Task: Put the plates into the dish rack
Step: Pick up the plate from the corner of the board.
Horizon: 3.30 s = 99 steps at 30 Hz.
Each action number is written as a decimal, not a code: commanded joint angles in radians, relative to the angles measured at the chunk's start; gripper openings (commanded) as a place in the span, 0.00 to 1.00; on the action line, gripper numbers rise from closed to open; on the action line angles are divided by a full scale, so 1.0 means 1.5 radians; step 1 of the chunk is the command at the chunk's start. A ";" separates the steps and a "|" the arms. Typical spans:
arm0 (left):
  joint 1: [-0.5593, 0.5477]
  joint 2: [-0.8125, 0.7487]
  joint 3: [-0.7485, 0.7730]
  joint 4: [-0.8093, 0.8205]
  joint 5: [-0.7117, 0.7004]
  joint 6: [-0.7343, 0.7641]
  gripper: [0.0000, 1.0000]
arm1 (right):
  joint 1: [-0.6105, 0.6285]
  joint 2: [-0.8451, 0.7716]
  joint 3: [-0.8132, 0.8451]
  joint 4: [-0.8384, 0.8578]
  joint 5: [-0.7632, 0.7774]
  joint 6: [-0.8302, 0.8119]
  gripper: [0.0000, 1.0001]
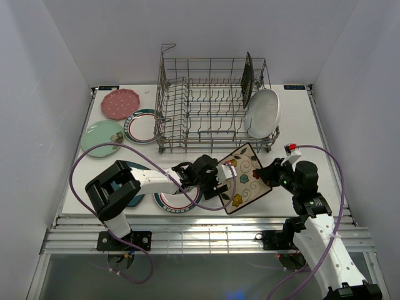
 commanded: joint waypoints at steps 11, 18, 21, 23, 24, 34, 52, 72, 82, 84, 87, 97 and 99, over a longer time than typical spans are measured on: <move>-0.005 -0.015 -0.022 0.029 -0.012 -0.012 0.92 | 0.042 -0.032 0.081 -0.170 -0.047 0.012 0.08; -0.006 -0.051 -0.030 0.026 0.000 -0.015 0.93 | 0.042 -0.027 0.138 -0.214 -0.039 -0.011 0.08; -0.006 -0.075 -0.035 0.024 0.005 -0.018 0.93 | 0.042 -0.026 0.158 -0.233 -0.032 -0.021 0.08; -0.005 -0.087 -0.039 0.023 0.009 -0.020 0.93 | 0.042 -0.027 0.178 -0.239 -0.031 -0.024 0.08; -0.005 -0.096 -0.041 0.023 0.009 -0.022 0.94 | 0.042 -0.026 0.185 -0.247 -0.030 -0.028 0.08; 0.003 -0.171 -0.048 0.011 0.019 -0.029 0.95 | 0.042 -0.019 0.272 -0.297 0.013 -0.052 0.08; 0.092 -0.346 -0.045 -0.022 0.051 -0.057 0.98 | 0.041 0.020 0.476 -0.343 0.039 -0.069 0.08; 0.172 -0.437 -0.078 0.001 0.053 -0.077 0.98 | 0.041 0.185 0.737 -0.330 0.027 -0.017 0.08; 0.184 -0.445 -0.085 0.001 0.060 -0.083 0.98 | 0.041 0.273 0.829 -0.273 0.056 0.024 0.08; 0.186 -0.435 -0.081 -0.005 0.061 -0.084 0.98 | 0.041 0.306 0.852 -0.263 0.070 0.026 0.08; 0.187 -0.433 -0.084 0.000 0.062 -0.084 0.98 | 0.041 0.354 0.885 -0.242 0.066 0.028 0.08; 0.189 -0.423 -0.091 0.012 0.056 -0.082 0.98 | 0.042 0.498 1.009 -0.195 0.115 0.024 0.08; 0.189 -0.419 -0.091 0.013 0.055 -0.082 0.98 | 0.042 0.528 1.028 -0.194 0.139 0.016 0.08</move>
